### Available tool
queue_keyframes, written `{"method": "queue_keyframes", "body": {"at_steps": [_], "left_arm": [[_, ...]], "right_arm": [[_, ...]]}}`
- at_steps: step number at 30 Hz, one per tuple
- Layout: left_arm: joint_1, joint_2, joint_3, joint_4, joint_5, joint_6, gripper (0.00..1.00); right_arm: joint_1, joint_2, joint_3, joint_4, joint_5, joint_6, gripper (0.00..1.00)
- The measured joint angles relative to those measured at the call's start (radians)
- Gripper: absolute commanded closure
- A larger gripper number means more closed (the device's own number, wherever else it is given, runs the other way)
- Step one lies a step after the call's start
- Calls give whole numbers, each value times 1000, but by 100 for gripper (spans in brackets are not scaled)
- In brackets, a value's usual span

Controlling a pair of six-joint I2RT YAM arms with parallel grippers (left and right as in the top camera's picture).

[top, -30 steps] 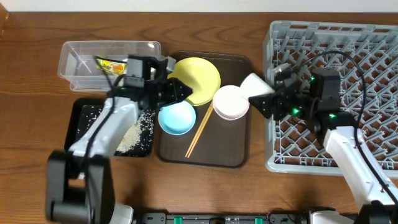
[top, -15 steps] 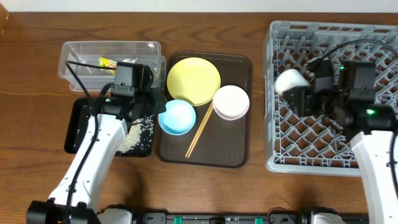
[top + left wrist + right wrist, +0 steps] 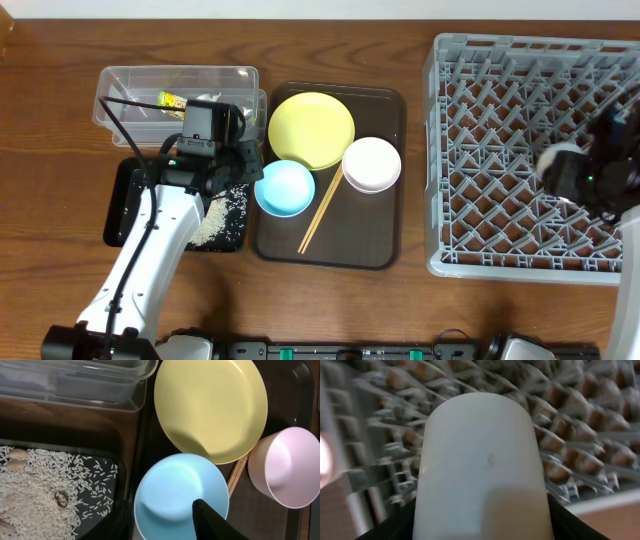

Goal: Sort waste into correct bins and load items into the dishwasher rack
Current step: 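Carry the white cup with the right gripper and place it in the rack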

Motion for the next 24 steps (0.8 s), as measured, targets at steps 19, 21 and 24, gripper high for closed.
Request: {"method": "queue_keyframes", "body": {"at_steps": [19, 21, 24], "left_arm": [[0, 0, 0, -14, 0, 0, 56], [0, 0, 0, -14, 0, 0, 56], [0, 0, 0, -14, 0, 0, 56]], "right_arm": [[-71, 296, 0, 132, -46, 37, 83], [-71, 311, 0, 132, -51, 37, 75], [-71, 336, 0, 124, -67, 37, 58]]}}
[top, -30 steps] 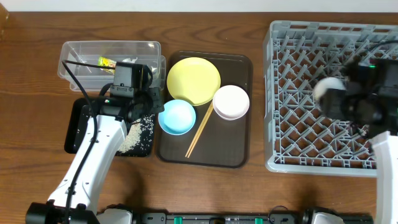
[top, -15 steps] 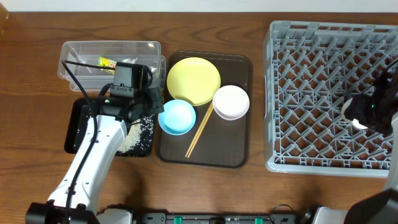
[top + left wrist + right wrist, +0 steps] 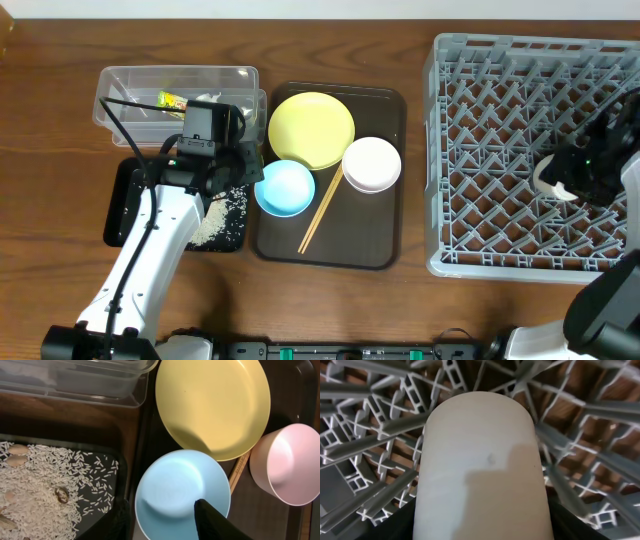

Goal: Sort waste into correct bins and load items into the dishwasher rack
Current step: 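Carry the white cup with the right gripper and place it in the rack, then move the right gripper to the pink bowl and grasp its rim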

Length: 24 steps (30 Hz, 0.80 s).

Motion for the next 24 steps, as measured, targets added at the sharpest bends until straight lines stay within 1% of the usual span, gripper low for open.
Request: {"method": "queue_keyframes", "body": {"at_steps": [2, 3, 4, 8, 12, 14, 15, 18, 22, 24], "left_arm": [[0, 0, 0, 0, 0, 0, 55], [0, 0, 0, 0, 0, 0, 55], [0, 0, 0, 0, 0, 0, 55], [0, 0, 0, 0, 0, 0, 55], [0, 0, 0, 0, 0, 0, 54], [0, 0, 0, 0, 0, 0, 54], [0, 0, 0, 0, 0, 0, 52], [0, 0, 0, 0, 0, 0, 51], [0, 0, 0, 0, 0, 0, 51], [0, 0, 0, 0, 0, 0, 51]], "right_arm": [[0, 21, 0, -3, -13, 0, 37], [0, 31, 0, -3, -19, 2, 28], [0, 40, 0, -3, -25, 6, 21], [1, 58, 0, -6, -39, 7, 16], [1, 58, 0, -2, -43, 8, 16], [1, 57, 0, 6, -44, 8, 17], [1, 55, 0, 11, -48, 7, 18], [1, 34, 0, 39, -78, 8, 22], [10, -38, 1, 99, -163, 3, 23], [39, -83, 2, 144, -224, -13, 24]]}}
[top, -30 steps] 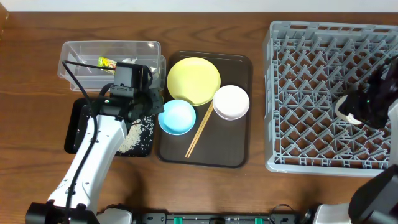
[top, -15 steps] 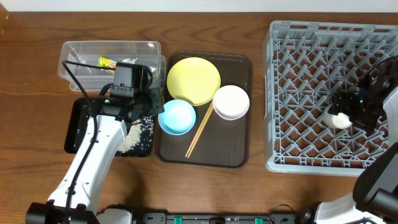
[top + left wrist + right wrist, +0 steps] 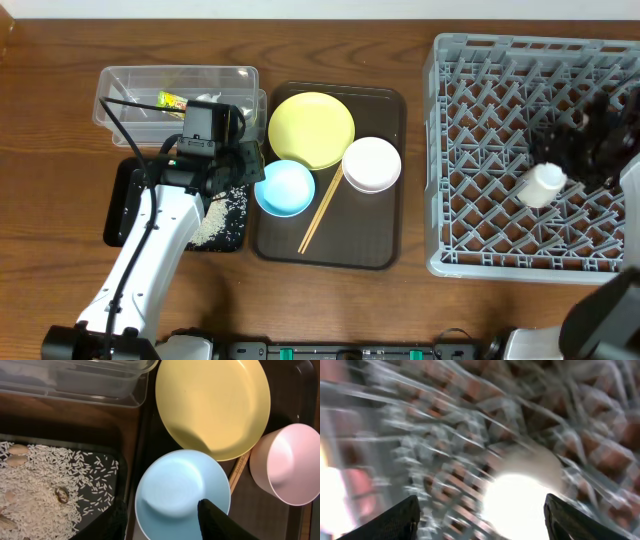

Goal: Sort waste into correct bins and load items into the dishwasher rack
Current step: 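Move the right gripper to the pink bowl and grasp its rim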

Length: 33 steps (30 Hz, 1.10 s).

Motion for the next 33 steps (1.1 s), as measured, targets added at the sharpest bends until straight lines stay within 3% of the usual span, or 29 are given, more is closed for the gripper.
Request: {"method": "queue_keyframes", "body": {"at_steps": [8, 11, 17, 24, 33], "left_arm": [[0, 0, 0, -2, 0, 0, 49], [0, 0, 0, -10, 0, 0, 50], [0, 0, 0, -90, -96, -48, 49], [0, 0, 0, -131, -208, -113, 45], [0, 0, 0, -131, -235, -131, 41]], "right_arm": [[254, -49, 5, 136, -123, -96, 31], [374, -39, 5, 179, -120, -135, 36], [562, 44, 5, 227, -58, -189, 37], [665, 177, 5, 247, 66, -207, 44], [689, 315, 5, 291, 121, -184, 67]]}}
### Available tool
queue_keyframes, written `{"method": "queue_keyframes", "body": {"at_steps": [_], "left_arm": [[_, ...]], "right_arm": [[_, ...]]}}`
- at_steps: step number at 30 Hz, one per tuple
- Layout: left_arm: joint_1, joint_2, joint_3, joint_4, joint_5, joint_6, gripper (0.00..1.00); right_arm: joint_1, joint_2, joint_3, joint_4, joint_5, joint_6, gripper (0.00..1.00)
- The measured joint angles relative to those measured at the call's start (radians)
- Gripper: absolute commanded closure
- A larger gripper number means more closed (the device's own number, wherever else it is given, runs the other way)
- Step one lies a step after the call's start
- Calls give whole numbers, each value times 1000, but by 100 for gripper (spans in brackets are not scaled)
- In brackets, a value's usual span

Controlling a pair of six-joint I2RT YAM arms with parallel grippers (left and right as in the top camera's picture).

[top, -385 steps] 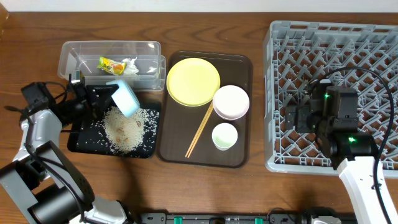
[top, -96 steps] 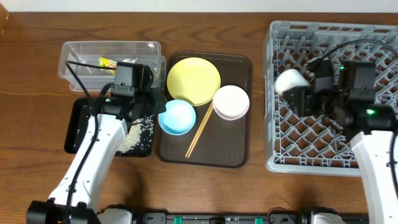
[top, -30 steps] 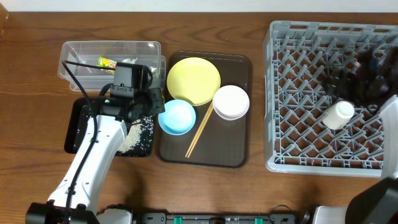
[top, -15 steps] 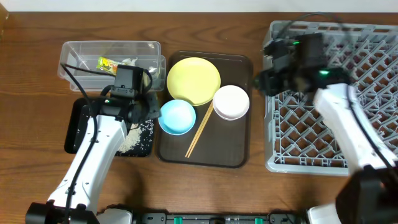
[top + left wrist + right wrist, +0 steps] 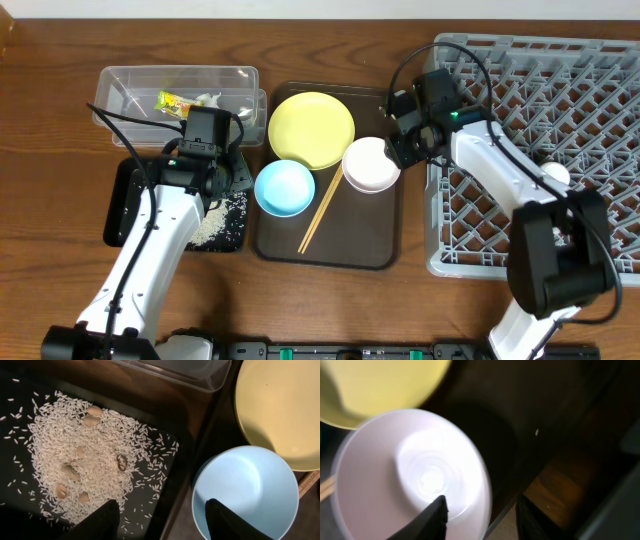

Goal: Sort waste into correct bins and load items into the dishwasher rack
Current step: 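Move the right gripper to the pink bowl and grasp its rim, then lift the pink bowl with the right gripper toward the dish rack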

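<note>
On the brown tray (image 5: 370, 230) sit a yellow plate (image 5: 311, 130), a blue bowl (image 5: 284, 187), a pale pink bowl (image 5: 371, 165) and chopsticks (image 5: 322, 210). A white cup (image 5: 556, 176) lies in the grey dishwasher rack (image 5: 500, 268). My left gripper (image 5: 162, 520) is open, one finger over the rice tray, the other over the blue bowl (image 5: 250, 490). Open as well, my right gripper (image 5: 482, 520) straddles the right rim of the pink bowl (image 5: 385, 485), holding nothing.
A black tray (image 5: 118, 200) with spilled rice (image 5: 85, 460) and shells lies left of the brown tray. Behind it stands a clear bin (image 5: 175, 90) with wrappers. The rack fills the right side of the table.
My right gripper has left the rack and now sits open at the pink bowl on the brown tray; the white cup stays in the rack. My left gripper has shifted left toward the rice tray.
My right gripper held the white cup above the rack, then down among its pegs. Then it was open with the cup lying in the rack, and now it is at the pink bowl. My left gripper stayed open over the blue bowl, then shifted left.
</note>
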Motion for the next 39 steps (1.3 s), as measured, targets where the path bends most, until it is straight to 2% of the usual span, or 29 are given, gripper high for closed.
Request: {"method": "queue_keyframes", "body": {"at_steps": [2, 7, 8, 17, 24, 29, 34, 39], "left_arm": [[0, 0, 0, 0, 0, 0, 41], [0, 0, 0, 0, 0, 0, 41], [0, 0, 0, 0, 0, 0, 40], [0, 0, 0, 0, 0, 0, 39], [0, 0, 0, 0, 0, 0, 39], [0, 0, 0, 0, 0, 0, 39], [0, 0, 0, 0, -1, 0, 39], [0, 0, 0, 0, -1, 0, 39]], "right_arm": [[0, 27, 0, 0, 6, 12, 71], [0, 43, 6, 2, 14, 15, 98], [0, 43, 6, 4, 14, 14, 99], [0, 12, 5, 27, 19, 21, 99], [-3, -202, 5, 95, 130, 17, 99], [-18, -323, 7, 185, 371, 2, 99], [-32, -322, 7, 332, 693, -38, 99], [-48, -302, 7, 548, 917, -171, 98]]}}
